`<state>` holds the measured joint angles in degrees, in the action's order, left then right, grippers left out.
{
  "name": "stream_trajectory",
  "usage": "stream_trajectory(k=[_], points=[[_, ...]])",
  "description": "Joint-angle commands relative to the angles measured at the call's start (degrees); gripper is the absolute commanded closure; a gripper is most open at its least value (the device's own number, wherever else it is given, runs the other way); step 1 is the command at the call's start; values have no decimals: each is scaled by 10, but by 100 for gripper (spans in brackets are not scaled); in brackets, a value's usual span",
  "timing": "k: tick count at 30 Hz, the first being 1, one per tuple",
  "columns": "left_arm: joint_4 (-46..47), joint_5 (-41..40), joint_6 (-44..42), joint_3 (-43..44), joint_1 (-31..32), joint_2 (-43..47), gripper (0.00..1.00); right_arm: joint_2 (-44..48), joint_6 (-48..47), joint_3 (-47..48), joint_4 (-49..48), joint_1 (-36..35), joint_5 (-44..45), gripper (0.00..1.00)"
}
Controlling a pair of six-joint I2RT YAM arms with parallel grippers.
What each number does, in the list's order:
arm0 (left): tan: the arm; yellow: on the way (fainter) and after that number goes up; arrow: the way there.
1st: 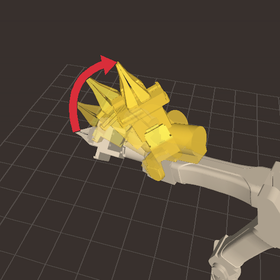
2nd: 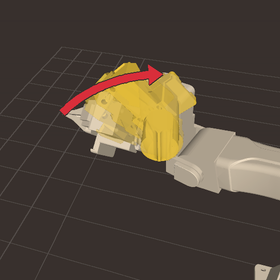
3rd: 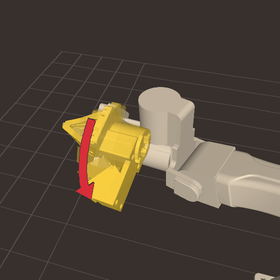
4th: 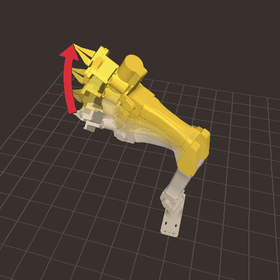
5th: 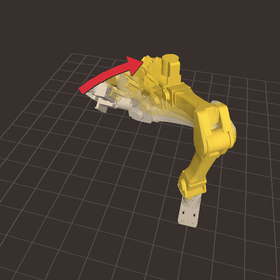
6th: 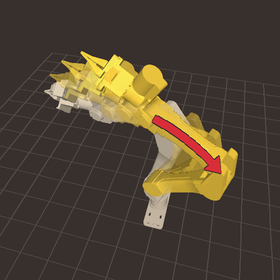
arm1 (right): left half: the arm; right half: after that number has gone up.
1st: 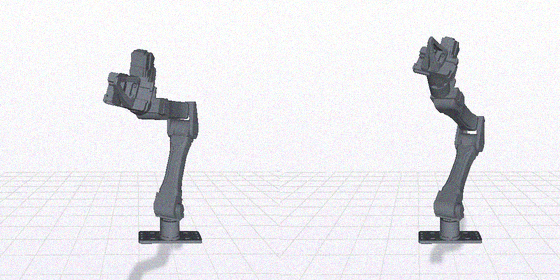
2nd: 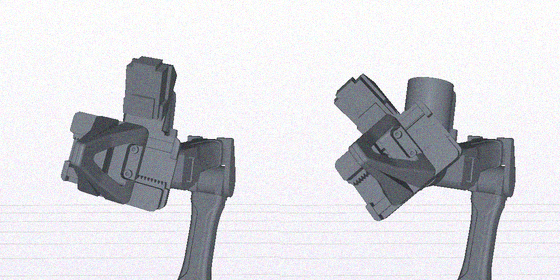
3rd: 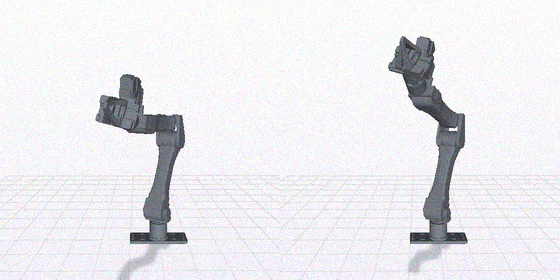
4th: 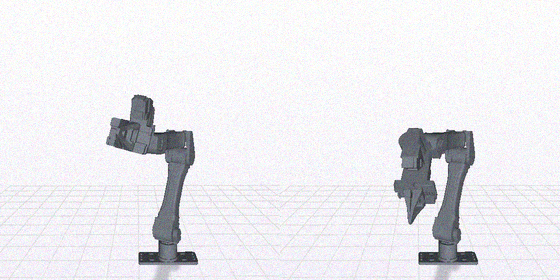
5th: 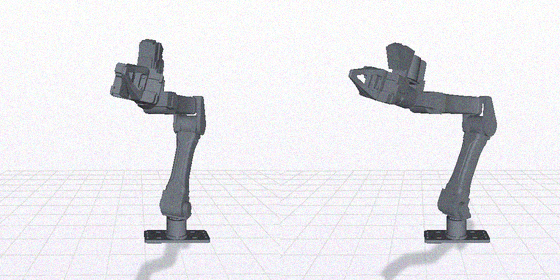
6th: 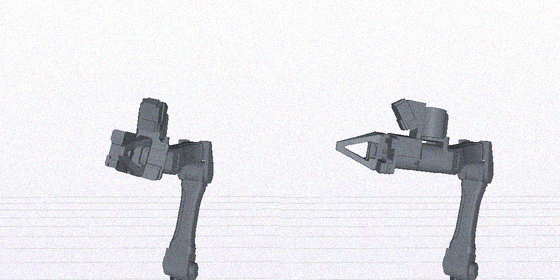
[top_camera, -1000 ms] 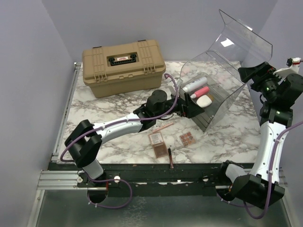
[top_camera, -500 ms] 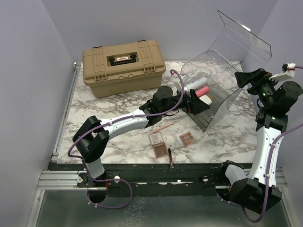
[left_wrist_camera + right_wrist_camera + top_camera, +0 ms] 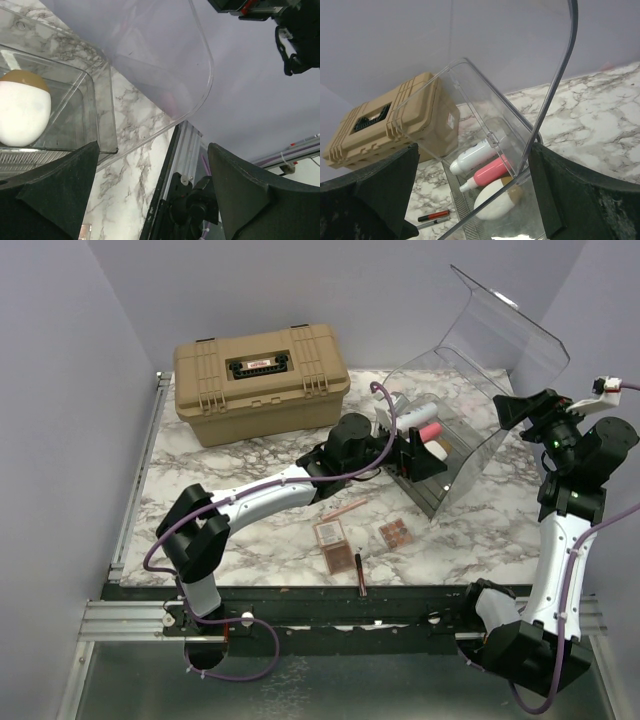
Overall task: Organize the makeup
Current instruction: Close the storage box at the center of the board.
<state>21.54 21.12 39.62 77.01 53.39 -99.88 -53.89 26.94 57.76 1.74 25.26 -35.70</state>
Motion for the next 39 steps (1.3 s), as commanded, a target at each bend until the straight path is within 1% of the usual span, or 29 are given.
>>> stream_trajectory(k=[1, 10, 18, 22, 27, 32, 35, 39], points=[[-41, 9, -36, 12, 2, -1, 9, 13, -3, 1, -50, 0, -55, 5], [-48, -1, -37, 12, 2, 3, 9, 35, 3, -23, -64, 0, -92, 5], [-50, -20, -39, 5, 1, 15, 9, 67, 41, -53, -39, 0, -85, 2], [-50, -25, -39, 4, 2, 24, 10, 90, 62, -54, 10, -1, -66, 1], [-51, -31, -40, -4, 2, 33, 9, 103, 74, -27, 120, -1, -15, 1], [-53, -52, -47, -33, 1, 57, 9, 127, 74, -15, 229, -1, 22, 1], [-55, -58, -51, -49, 1, 68, 9, 144, 80, -19, 266, -5, 18, 3], [-55, -60, -53, -68, 1, 75, 9, 164, 93, -31, 279, -10, 1, 5]])
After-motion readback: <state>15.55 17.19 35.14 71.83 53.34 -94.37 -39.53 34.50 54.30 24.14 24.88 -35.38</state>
